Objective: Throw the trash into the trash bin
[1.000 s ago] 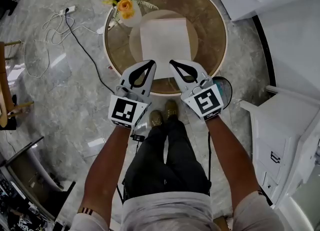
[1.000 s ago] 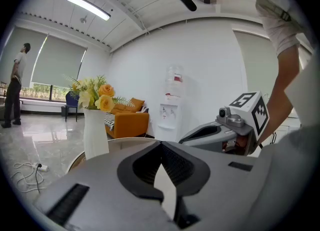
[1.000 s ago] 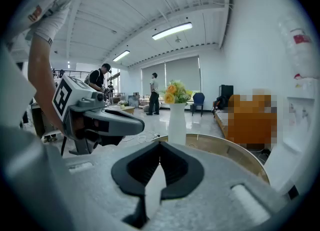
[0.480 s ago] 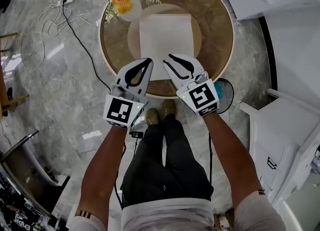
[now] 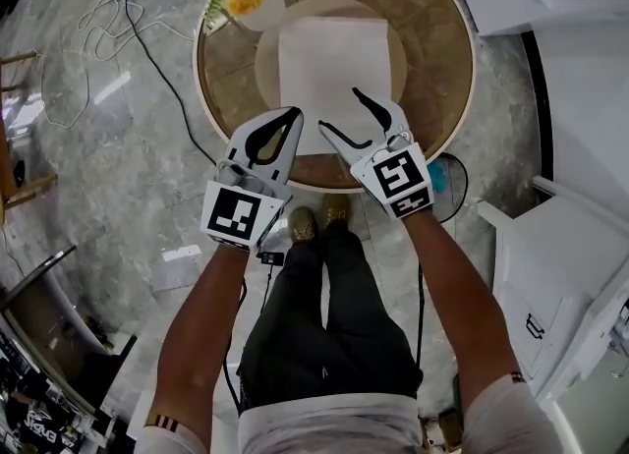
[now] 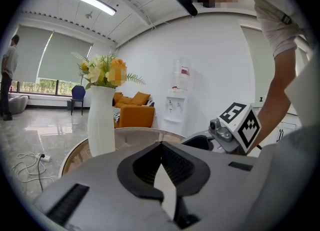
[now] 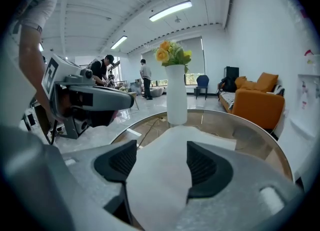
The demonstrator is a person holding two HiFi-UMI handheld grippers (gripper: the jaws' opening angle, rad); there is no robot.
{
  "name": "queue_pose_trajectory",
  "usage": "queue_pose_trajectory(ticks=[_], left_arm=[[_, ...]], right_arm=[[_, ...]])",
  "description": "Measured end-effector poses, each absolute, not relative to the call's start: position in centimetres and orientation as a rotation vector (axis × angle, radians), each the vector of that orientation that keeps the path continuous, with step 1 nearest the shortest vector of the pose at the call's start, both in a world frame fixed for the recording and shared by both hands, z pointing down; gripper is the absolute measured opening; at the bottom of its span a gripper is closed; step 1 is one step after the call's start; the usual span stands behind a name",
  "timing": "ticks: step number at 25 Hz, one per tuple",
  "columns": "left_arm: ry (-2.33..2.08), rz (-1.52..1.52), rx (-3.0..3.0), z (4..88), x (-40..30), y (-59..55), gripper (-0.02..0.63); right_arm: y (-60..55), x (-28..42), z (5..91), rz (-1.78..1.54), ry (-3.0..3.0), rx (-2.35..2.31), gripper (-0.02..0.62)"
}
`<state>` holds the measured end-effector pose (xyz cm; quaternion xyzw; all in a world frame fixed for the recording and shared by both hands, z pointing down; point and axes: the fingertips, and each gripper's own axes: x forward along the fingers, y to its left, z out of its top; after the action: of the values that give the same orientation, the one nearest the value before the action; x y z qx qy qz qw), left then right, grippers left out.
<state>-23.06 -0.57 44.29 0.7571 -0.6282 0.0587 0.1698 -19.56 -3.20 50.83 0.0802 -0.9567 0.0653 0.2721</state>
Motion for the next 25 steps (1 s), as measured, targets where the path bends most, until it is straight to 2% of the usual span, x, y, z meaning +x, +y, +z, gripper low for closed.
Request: queue_pose_trajectory(ticks=[17,25], left_arm=[[-1.798,0.159,2.116,46.3,-23.4,-1.7,0.000],[-1.807,0.166,2.081,46.8,-24.0,-1.2,0.000]], right_arm=[[-5.1,-19.4,57.7,0.228,-2.358,0.216,0.468],[-4.8,-19.4,60.1,0.211,-2.254,0.182,0.495]])
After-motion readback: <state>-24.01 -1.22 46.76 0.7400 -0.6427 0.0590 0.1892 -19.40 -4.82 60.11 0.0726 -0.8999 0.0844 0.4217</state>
